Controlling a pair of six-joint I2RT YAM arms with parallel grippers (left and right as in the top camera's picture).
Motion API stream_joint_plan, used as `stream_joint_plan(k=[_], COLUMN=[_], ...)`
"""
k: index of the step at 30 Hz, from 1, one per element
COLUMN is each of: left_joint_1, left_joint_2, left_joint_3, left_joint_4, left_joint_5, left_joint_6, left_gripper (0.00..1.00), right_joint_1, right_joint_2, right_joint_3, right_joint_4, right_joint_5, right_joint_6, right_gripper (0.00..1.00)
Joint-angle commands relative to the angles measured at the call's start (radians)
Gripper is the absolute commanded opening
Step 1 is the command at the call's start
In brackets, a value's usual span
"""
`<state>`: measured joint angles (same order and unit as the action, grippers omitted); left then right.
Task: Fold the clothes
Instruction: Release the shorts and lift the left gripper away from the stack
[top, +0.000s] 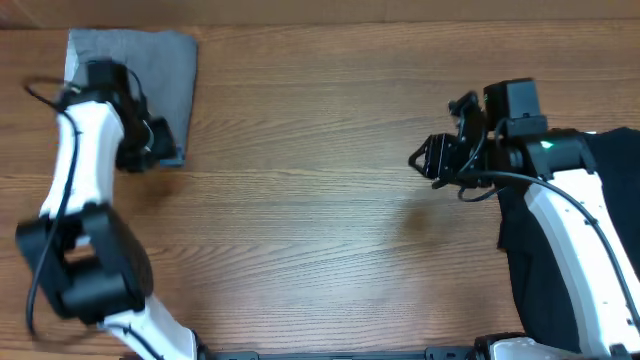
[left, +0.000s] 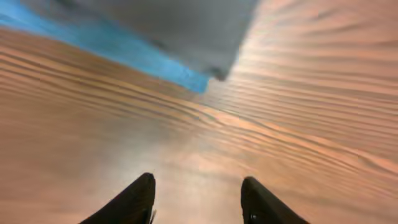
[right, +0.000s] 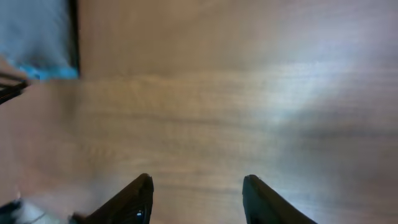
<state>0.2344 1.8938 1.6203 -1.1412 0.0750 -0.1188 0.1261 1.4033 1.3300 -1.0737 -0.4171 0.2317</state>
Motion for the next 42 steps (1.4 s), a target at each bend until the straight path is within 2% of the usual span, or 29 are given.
stream_joint_plan(k=[1, 4, 7, 8, 9, 10, 13, 17, 20, 25, 34, 38, 39, 42], left_joint_1=[-0.052, -0.097, -0.169, -0.209, -0.245, -0.283, -0.371, -0.398, -0.398, -0.398, -0.398, -0.397, -0.398, -0.398], left_joint_2=[-0.259, -0.383, -0.504, -0.547, -0.578, -0.606, -0.666, -0.708, -0.702, -0.661, -0.6, -0.571, -0.56, -0.546], left_joint_3=[0.129, 0.128, 0.127, 0.124, 0.117, 0.108, 0.079, 0.014, -0.023, -0.03, -0.03, -0.03, -0.03, -0.03], left_joint_4=[-0.109, -0.181, -0.282, -0.328, -0.356, -0.38, -0.431, -0.483, -0.431, -0.392, -0.391, -0.391, -0.391, -0.391], left_joint_5=[-0.034, -0.034, -0.039, -0.054, -0.076, -0.107, -0.19, -0.186, -0.172, -0.172, -0.172, -0.172, -0.172, -0.172], left_joint_6=[0.09, 0.09, 0.085, 0.071, 0.054, 0.036, -0.042, -0.069, -0.108, -0.113, -0.113, -0.113, -0.113, -0.113], left_gripper=[0.5, 0.51, 0.7, 0.83, 0.88, 1.0, 1.0, 1.0, 1.0, 1.0, 1.0, 1.0, 1.0, 1.0], right_joint_1=[0.003, 0.003, 0.003, 0.003, 0.003, 0.003, 0.003, 0.003, 0.003, 0.003, 0.003, 0.003, 0.003, 0.002], right_joint_2=[-0.12, -0.201, -0.313, -0.37, -0.403, -0.445, -0.521, -0.554, -0.549, -0.549, -0.549, -0.556, -0.576, -0.628], right_joint_3=[0.102, 0.15, 0.166, 0.166, 0.166, 0.166, 0.166, 0.166, 0.164, 0.164, 0.164, 0.155, 0.123, 0.019], right_joint_4=[0.018, 0.018, 0.018, 0.016, 0.011, 0.009, 0.004, -0.079, -0.14, -0.221, -0.244, -0.151, -0.05, 0.109], right_joint_5=[0.062, 0.062, 0.062, 0.061, 0.061, 0.061, 0.061, 0.061, 0.06, 0.061, 0.063, 0.268, 0.305, 0.305], right_joint_6=[-0.044, -0.08, -0.08, -0.079, -0.079, -0.079, -0.08, -0.08, -0.079, -0.079, -0.081, -0.085, -0.134, -0.188], right_gripper=[0.52, 0.56, 0.66, 0.76, 1.0, 1.0, 1.0, 1.0, 1.0, 1.0, 1.0, 1.0, 1.0, 1.0])
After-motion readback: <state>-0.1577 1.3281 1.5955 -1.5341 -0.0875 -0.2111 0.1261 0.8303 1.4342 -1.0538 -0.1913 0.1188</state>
